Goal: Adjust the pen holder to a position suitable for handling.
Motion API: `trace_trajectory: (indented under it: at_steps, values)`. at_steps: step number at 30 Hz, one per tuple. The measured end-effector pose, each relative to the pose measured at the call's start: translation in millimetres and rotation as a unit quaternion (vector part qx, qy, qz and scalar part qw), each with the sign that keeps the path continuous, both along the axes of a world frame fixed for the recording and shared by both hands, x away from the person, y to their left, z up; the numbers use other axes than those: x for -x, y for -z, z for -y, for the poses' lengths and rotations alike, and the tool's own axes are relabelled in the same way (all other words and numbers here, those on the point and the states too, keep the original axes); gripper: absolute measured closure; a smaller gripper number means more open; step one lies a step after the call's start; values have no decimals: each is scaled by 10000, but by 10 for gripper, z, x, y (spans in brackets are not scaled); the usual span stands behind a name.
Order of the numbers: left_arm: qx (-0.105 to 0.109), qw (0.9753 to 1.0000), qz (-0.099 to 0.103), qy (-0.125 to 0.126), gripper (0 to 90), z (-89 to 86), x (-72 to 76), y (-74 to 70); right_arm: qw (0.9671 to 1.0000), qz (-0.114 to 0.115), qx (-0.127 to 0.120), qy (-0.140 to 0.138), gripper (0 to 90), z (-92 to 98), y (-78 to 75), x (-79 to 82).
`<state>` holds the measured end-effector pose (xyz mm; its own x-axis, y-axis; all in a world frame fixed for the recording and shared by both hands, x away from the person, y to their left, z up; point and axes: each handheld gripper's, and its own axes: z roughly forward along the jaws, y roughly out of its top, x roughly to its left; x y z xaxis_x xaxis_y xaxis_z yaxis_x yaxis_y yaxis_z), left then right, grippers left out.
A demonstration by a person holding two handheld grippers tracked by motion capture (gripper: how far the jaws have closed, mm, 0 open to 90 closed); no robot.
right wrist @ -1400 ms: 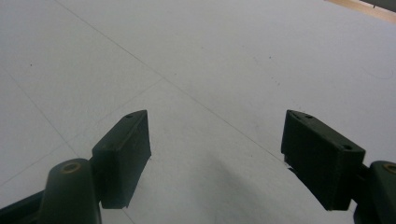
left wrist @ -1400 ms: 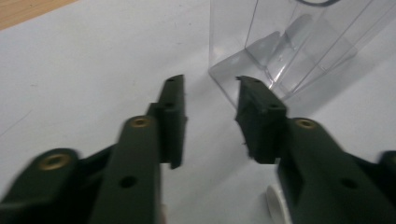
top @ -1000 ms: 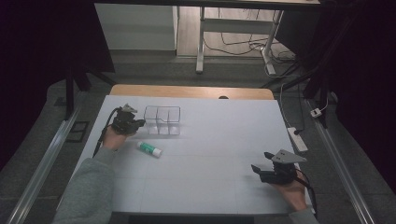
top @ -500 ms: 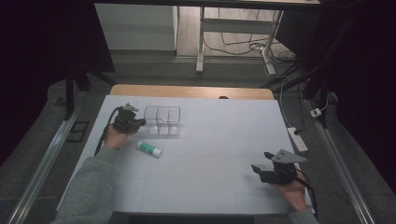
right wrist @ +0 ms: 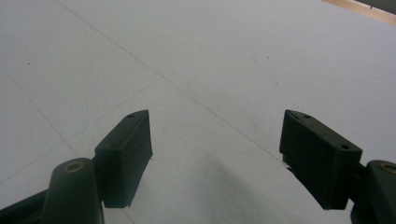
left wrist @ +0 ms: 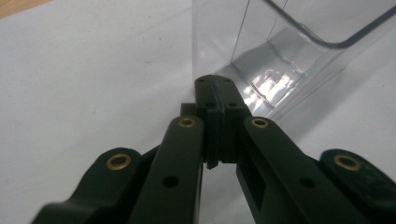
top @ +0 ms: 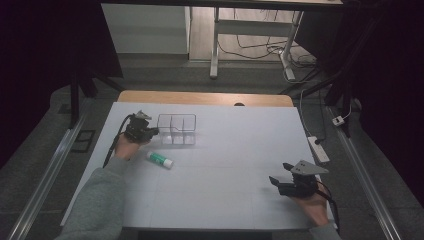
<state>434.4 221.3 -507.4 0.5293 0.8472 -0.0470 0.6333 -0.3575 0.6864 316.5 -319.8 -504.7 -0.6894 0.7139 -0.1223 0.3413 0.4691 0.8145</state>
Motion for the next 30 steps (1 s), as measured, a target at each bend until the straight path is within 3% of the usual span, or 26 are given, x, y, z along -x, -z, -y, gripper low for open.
trace_trajectory:
  at_steps: [30]
  values:
    - [42, 9997, 22, 251, 892, 477, -92, -34, 10000, 53, 14, -29, 268, -6, 0, 11]
